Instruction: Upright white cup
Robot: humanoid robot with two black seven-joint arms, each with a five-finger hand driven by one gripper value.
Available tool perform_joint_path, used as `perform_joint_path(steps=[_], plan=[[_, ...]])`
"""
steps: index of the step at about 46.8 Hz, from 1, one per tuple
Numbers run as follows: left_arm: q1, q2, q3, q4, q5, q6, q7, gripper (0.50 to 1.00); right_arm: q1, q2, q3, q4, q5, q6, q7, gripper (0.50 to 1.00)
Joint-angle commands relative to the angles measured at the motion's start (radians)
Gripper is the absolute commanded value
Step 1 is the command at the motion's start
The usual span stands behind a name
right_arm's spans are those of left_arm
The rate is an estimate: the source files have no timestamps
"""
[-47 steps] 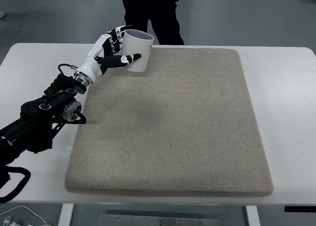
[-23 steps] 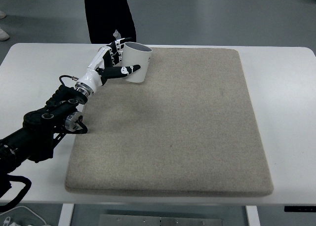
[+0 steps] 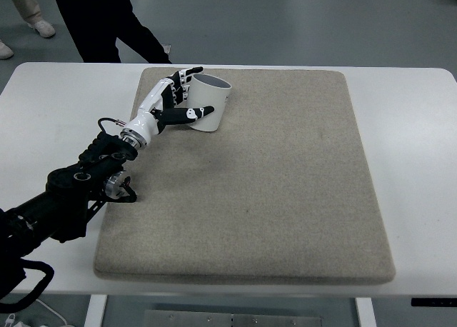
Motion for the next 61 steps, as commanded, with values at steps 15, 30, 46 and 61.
perform_joint_path(steps=[15,30,46,61], plan=[[0.005,0.002,-0.006,-0.006,-0.003,-0.001,0.0,0.994,-0.001,0.0,0.0,0.0,0.0,0.0,0.0,0.93],[0.003,0.011,-0.014,-0.018,-0.003,-0.004,0.0,0.994,-0.001,0.0,0.0,0.0,0.0,0.0,0.001,0.93],[-0.012,0.021,-0.018,-0.055,-0.006,-0.008,0.0,0.994,-0.001,0.0,-0.002,0.0,0.002,0.002,0.001,0.93],[-0.063,0.037,-0.044,-0.106,-0.02,-0.006,0.0,0.994,-0.001,0.0,-0.002,0.0,0.0,0.002,0.001,0.93]])
